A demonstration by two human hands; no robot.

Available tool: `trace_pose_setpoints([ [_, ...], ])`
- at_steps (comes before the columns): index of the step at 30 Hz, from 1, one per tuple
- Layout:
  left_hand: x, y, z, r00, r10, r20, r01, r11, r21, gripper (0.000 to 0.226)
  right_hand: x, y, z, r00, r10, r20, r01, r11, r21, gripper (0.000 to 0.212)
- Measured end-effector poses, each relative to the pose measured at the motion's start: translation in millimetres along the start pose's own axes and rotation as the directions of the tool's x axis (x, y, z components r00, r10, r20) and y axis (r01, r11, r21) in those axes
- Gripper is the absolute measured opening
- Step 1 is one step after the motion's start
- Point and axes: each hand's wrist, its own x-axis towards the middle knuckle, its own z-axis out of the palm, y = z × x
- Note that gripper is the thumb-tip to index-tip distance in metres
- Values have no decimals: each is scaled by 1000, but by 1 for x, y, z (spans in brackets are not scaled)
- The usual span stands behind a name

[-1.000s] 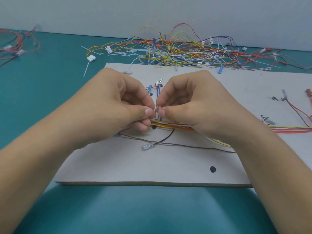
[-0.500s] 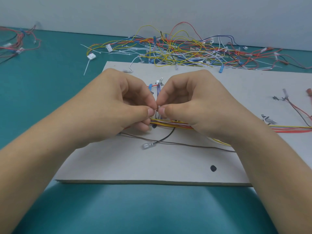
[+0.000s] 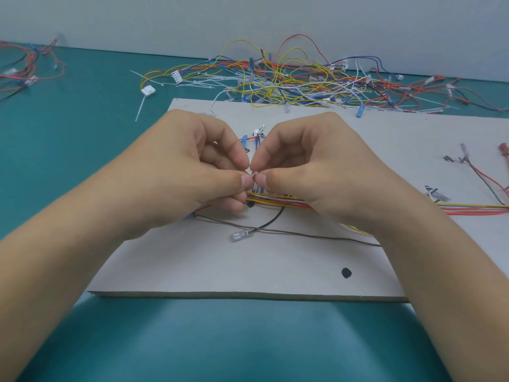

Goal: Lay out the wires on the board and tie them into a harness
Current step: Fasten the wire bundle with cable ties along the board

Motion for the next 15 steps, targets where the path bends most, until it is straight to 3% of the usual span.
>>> trace_pose_setpoints([
  [15,-1,0,2,1000,31,-5,-31,999,-41,17,1,1,1,1000,-23,2,23,1000,-20,9],
])
